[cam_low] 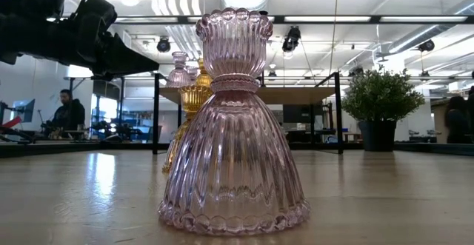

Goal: Pick & Place candle stick holders
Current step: Put the bottom orange glass candle holder on the shelf

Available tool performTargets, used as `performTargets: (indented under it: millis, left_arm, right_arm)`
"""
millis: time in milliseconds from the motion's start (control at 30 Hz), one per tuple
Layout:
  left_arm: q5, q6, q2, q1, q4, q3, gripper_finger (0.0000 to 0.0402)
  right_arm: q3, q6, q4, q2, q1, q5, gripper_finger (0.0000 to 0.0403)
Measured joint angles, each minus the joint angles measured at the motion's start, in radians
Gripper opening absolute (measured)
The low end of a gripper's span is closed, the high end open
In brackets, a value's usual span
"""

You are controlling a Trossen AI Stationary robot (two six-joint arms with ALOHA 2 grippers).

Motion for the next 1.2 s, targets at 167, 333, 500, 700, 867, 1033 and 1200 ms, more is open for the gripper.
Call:
performTargets:
  millis: [167, 333, 500, 700, 867, 1033, 1200]
  left_arm:
    - [0.000, 0.000, 0.000, 0.000, 0.001, 0.000, 0.0014]
    - [0.000, 0.000, 0.000, 0.000, 0.001, 0.000, 0.0014]
    - [0.000, 0.000, 0.000, 0.000, 0.000, 0.000, 0.0014]
    - [0.000, 0.000, 0.000, 0.000, -0.002, 0.000, 0.0014]
    - [0.000, 0.000, 0.000, 0.000, -0.004, 0.000, 0.0014]
    - [0.000, 0.000, 0.000, 0.000, -0.006, 0.000, 0.0014]
    - [0.000, 0.000, 0.000, 0.000, -0.007, 0.000, 0.0014]
  right_arm:
    - [-0.022, -0.044, 0.115, -0.006, 0.000, 0.005, 0.0170]
    - [-0.049, -0.045, 0.142, -0.004, 0.000, 0.005, 0.0178]
    - [-0.058, -0.045, 0.190, 0.014, -0.001, 0.008, 0.0187]
    - [-0.069, -0.045, 0.311, 0.054, -0.003, 0.008, 0.0197]
    - [-0.084, -0.045, 0.390, 0.107, -0.004, 0.022, 0.0211]
    - [-0.088, -0.036, 0.489, 0.168, -0.015, 0.043, 0.0237]
    - [-0.081, -0.025, 0.552, 0.228, -0.018, 0.059, 0.0262]
